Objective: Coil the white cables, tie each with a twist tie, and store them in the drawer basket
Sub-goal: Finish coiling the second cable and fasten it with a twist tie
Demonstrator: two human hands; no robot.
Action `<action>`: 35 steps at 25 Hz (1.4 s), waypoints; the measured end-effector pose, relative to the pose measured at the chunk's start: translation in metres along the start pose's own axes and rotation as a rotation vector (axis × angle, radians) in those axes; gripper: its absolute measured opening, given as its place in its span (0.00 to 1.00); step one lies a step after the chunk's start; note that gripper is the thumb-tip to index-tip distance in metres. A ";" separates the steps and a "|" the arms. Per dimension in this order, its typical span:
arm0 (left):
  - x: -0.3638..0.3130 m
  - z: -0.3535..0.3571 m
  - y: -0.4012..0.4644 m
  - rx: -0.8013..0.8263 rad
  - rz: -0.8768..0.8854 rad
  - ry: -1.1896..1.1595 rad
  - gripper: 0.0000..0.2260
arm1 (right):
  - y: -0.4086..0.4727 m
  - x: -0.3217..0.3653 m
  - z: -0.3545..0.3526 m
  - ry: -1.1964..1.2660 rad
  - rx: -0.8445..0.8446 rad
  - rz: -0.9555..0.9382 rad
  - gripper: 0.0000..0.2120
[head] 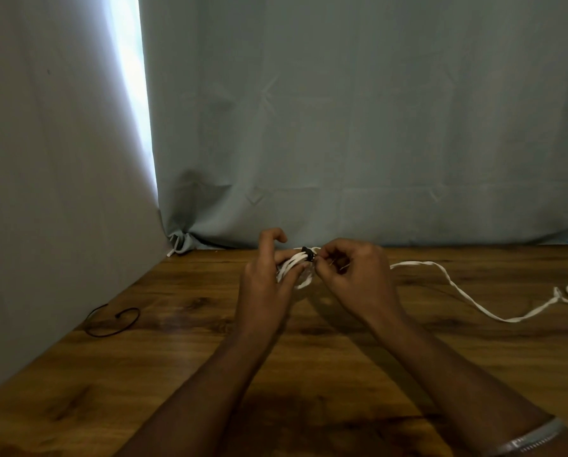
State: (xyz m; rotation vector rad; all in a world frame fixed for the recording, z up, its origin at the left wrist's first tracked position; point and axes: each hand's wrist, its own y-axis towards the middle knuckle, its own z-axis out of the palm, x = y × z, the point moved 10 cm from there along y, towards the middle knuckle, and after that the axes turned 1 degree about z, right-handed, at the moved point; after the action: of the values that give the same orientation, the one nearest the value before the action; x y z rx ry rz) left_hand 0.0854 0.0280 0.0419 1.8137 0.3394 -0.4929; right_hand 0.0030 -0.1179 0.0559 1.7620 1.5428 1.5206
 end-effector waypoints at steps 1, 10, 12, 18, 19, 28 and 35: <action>-0.001 0.002 -0.001 0.018 0.011 0.026 0.20 | -0.001 0.001 0.002 -0.006 0.010 -0.013 0.02; -0.011 0.036 -0.010 0.278 0.047 0.030 0.16 | -0.001 0.042 0.006 -0.159 0.122 -0.291 0.05; -0.004 0.033 -0.007 0.170 -0.040 -0.125 0.16 | 0.009 0.040 -0.002 -0.039 0.063 -0.244 0.05; 0.023 0.016 -0.003 0.076 -0.156 -0.096 0.19 | 0.014 0.008 -0.014 0.105 0.021 -0.112 0.06; 0.021 0.013 -0.003 0.066 -0.139 -0.056 0.19 | 0.011 0.015 -0.010 0.034 0.046 -0.159 0.05; -0.007 0.013 0.000 0.152 0.099 0.271 0.19 | 0.006 0.024 0.005 -0.269 0.213 -0.230 0.08; -0.026 0.029 -0.007 0.178 0.351 0.494 0.16 | 0.005 0.010 0.014 -0.356 0.290 -0.104 0.10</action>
State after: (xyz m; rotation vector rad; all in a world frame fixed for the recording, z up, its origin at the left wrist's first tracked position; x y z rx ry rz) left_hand 0.0549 0.0026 0.0423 2.1047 0.3070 0.1824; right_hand 0.0159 -0.1052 0.0592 1.9423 1.6952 0.9058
